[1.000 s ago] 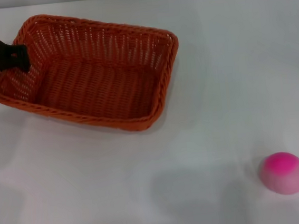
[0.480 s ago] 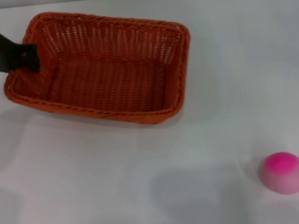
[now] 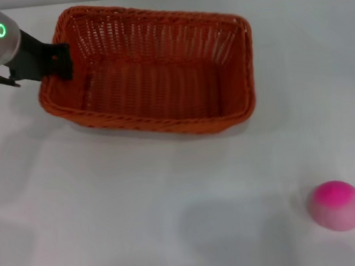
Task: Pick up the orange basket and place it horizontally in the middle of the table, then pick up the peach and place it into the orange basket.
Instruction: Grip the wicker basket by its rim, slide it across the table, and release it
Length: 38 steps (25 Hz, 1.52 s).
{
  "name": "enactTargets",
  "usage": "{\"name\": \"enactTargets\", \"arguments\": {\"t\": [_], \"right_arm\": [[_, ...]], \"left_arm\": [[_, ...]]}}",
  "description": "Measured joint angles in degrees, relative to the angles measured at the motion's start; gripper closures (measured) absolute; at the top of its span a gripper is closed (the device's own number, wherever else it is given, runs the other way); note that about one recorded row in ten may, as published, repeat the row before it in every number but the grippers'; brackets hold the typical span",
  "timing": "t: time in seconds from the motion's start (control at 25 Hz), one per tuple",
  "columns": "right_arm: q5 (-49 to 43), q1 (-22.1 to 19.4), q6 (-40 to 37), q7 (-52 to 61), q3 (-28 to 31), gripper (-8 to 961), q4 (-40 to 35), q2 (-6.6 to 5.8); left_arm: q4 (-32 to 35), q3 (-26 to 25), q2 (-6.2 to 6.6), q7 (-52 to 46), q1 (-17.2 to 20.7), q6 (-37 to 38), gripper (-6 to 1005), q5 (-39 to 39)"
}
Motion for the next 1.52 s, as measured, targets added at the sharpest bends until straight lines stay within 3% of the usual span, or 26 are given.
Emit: {"name": "enactTargets", "arguments": {"t": [0.12,0.4,1.2,1.52], "right_arm": [[0.0,0.07,-0.02,0.0,0.0,90,0.0,-0.15],[0.0,0.36,-0.02,0.0,0.0,90,0.0,-0.28],[0.0,1.21,-0.01,0.0,0.0,90,0.0,-0.33],[0.0,1.21,-0.01,0.0,0.0,90,0.0,-0.52]], "left_arm": [[-0.03,-1.47,-1.16,-0.01,-0.05,0.74,839,0.36],[0.41,-1.74,-2.29,-0.01,-1.15,1.42,858,0.5],[1.04,-1.86,-2.88,-0.01,-1.77,4.71,875,0.15],[0.4,-1.79,-3.18,-0.01,-1.74,6.14,540,-0.04]]}}
